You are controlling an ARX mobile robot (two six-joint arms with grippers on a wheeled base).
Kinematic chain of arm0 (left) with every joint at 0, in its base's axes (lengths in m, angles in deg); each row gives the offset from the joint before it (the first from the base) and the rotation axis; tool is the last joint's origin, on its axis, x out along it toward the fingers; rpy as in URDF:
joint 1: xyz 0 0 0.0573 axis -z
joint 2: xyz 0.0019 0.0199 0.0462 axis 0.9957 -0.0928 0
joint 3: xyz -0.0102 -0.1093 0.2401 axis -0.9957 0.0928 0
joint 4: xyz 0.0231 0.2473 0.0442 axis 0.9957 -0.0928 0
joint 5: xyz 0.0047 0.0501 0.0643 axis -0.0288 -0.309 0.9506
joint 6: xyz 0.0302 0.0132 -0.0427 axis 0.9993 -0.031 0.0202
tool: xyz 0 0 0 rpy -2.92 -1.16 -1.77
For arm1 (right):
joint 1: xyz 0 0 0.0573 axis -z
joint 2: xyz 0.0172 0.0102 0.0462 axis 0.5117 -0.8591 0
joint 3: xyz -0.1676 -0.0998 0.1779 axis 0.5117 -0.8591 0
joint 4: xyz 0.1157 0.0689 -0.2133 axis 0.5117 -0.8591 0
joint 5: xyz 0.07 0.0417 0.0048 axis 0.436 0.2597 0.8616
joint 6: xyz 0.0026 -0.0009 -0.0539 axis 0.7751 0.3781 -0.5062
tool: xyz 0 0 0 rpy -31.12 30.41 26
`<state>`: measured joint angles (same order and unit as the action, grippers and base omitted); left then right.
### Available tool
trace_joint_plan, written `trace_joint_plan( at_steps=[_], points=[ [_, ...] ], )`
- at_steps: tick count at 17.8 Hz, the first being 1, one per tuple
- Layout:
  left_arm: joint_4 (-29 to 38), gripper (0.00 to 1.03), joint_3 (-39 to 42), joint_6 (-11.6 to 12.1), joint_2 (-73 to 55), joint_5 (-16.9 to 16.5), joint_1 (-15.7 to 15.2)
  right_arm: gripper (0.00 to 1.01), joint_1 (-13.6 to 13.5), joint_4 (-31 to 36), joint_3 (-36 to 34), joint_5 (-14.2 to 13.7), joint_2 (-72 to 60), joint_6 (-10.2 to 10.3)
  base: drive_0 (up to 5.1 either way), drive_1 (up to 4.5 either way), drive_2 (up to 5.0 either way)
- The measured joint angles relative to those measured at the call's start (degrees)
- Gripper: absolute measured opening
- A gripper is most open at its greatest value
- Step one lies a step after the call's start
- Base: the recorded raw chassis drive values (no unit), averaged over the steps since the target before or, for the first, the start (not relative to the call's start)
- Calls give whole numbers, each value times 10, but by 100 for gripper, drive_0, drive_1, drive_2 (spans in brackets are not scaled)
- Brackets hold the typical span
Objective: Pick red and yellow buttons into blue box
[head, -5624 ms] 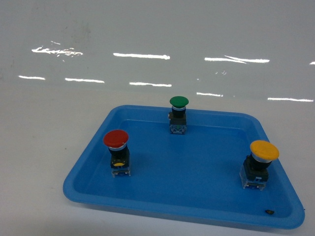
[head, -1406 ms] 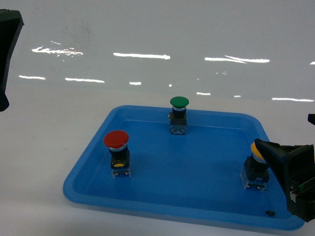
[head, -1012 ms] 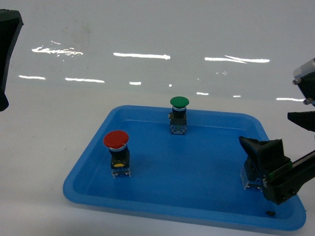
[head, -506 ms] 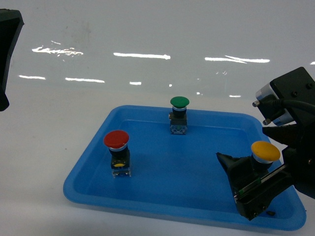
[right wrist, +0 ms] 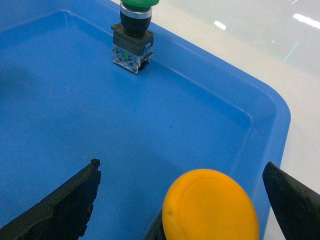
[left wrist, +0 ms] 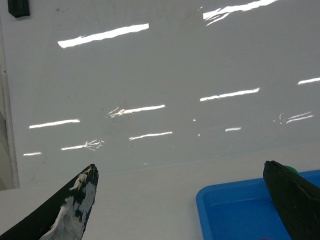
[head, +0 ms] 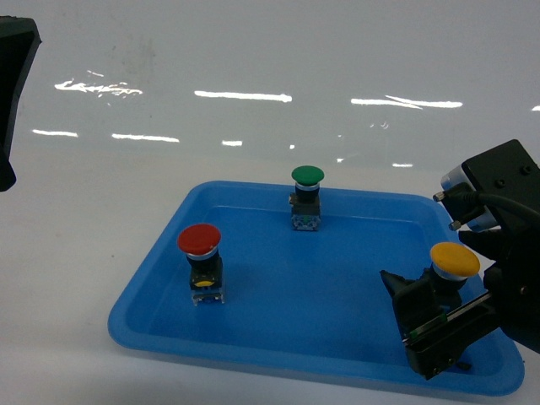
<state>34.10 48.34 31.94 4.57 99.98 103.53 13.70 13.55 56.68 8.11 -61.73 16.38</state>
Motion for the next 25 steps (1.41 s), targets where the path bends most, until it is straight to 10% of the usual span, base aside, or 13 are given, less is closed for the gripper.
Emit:
trace_joint_plan(
  at_steps=[10,17,25],
  points=[
    [0,98,0,0,0,0,0,96,6,-7,0,-16,-17,-7,0,0,0],
    [0,98,0,0,0,0,0,31,6,-5,0,-15,-17,-9,0,0,0],
    [0,98,0,0,0,0,0,28,35,-55,-9,4,81,10,0,0,0]
  ],
)
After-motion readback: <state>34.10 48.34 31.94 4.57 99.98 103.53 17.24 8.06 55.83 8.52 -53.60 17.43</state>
